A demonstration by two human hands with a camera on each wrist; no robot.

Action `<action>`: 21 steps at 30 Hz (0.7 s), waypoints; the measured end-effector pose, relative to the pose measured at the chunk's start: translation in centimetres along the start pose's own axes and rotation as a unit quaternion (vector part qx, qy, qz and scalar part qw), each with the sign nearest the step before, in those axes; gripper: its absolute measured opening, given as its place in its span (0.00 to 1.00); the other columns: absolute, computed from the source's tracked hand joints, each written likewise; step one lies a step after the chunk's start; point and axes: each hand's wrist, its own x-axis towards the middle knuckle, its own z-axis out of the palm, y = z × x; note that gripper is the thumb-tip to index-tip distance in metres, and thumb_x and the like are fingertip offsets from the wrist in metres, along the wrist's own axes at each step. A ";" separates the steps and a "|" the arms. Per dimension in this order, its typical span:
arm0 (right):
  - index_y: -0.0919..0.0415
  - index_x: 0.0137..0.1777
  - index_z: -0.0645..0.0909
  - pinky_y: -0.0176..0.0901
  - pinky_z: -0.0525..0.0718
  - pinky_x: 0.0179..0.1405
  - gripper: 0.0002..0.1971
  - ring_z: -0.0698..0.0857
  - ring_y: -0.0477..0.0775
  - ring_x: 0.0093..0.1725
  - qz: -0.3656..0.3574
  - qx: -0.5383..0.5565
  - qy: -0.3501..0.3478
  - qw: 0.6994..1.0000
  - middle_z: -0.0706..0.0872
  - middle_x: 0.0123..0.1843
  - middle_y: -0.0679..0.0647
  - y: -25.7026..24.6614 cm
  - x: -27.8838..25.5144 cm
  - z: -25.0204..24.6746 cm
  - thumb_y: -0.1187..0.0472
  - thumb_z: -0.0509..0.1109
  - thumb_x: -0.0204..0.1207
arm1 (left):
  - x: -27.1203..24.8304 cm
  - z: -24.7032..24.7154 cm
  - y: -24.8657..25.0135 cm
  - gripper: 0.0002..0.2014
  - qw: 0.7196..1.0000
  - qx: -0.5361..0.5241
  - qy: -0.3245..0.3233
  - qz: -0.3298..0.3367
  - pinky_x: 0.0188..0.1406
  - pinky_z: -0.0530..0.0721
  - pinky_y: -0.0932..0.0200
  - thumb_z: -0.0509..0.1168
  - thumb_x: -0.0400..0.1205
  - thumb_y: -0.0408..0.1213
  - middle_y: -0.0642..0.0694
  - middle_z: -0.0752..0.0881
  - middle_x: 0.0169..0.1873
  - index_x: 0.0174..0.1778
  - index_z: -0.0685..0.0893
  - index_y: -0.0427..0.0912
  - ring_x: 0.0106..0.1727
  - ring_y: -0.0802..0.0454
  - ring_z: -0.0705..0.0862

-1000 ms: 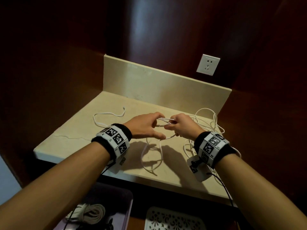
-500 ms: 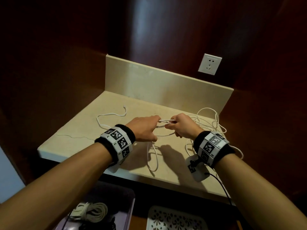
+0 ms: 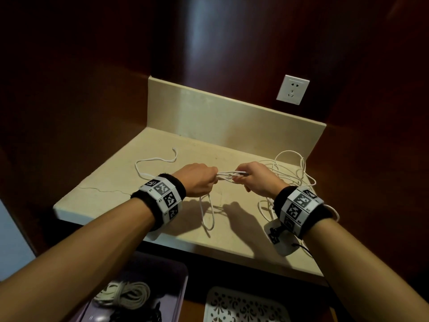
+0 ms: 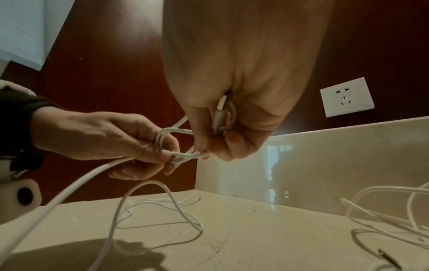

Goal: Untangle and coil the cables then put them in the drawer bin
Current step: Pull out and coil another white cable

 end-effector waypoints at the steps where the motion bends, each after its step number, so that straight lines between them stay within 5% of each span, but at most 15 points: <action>1: 0.61 0.58 0.84 0.40 0.73 0.31 0.10 0.80 0.49 0.33 -0.008 0.002 -0.004 1.000 0.86 0.38 0.55 0.0 0.0 0.0 0.58 0.67 0.83 | 0.0 -0.1 0.1 0.05 1.000 0.002 0.003 -0.005 0.36 0.70 0.53 0.53 0.87 0.38 0.43 0.78 0.39 0.52 0.73 0.42 0.39 0.42 0.76; 3: 0.60 0.67 0.81 0.38 0.76 0.35 0.15 0.81 0.50 0.37 -0.015 0.020 -0.021 0.999 0.88 0.47 0.56 -0.1 0.0 0.1 0.58 0.67 0.83 | -0.1 -0.2 0.3 0.06 1.000 0.007 0.006 -0.016 0.36 0.69 0.53 0.54 0.86 0.37 0.43 0.77 0.39 0.53 0.74 0.41 0.39 0.42 0.75; 5: 0.58 0.71 0.77 0.33 0.76 0.38 0.19 0.82 0.48 0.37 -0.011 0.047 -0.042 0.998 0.86 0.44 0.49 -0.2 -0.2 0.1 0.52 0.66 0.83 | -0.1 -0.3 0.6 0.08 1.000 0.013 0.011 -0.024 0.37 0.69 0.53 0.53 0.85 0.35 0.41 0.79 0.41 0.56 0.74 0.40 0.40 0.42 0.75; 7: 0.57 0.71 0.77 0.34 0.77 0.36 0.22 0.82 0.47 0.36 -0.012 0.070 -0.062 0.996 0.86 0.43 0.48 -0.3 -0.3 0.0 0.44 0.62 0.84 | 0.0 -0.4 0.6 0.09 0.999 0.020 0.022 -0.031 0.37 0.69 0.52 0.52 0.85 0.34 0.39 0.82 0.46 0.57 0.75 0.39 0.42 0.41 0.76; 11: 0.58 0.62 0.79 0.32 0.74 0.28 0.20 0.79 0.48 0.31 -0.022 0.147 -0.090 0.985 0.89 0.53 0.61 0.0 -0.2 0.1 0.44 0.56 0.86 | 0.2 -0.6 0.6 0.09 0.998 0.026 0.039 -0.039 0.38 0.70 0.51 0.52 0.85 0.34 0.37 0.84 0.48 0.58 0.73 0.39 0.43 0.40 0.77; 17: 0.74 0.63 0.78 0.38 0.69 0.24 0.23 0.77 0.56 0.32 -0.001 0.225 -0.126 0.966 0.85 0.38 0.60 0.6 0.1 0.4 0.51 0.60 0.87 | 0.1 -0.8 1.0 0.09 0.997 0.039 0.051 -0.035 0.36 0.69 0.50 0.51 0.84 0.33 0.37 0.84 0.46 0.58 0.71 0.39 0.39 0.39 0.75; 21: 0.71 0.58 0.83 0.37 0.70 0.26 0.19 0.74 0.47 0.26 0.000 0.218 -0.117 0.969 0.78 0.32 0.54 0.7 0.2 0.2 0.53 0.62 0.86 | 0.3 -0.7 0.7 0.09 0.998 0.017 0.050 -0.027 0.37 0.70 0.51 0.50 0.85 0.33 0.38 0.84 0.46 0.60 0.71 0.40 0.40 0.41 0.76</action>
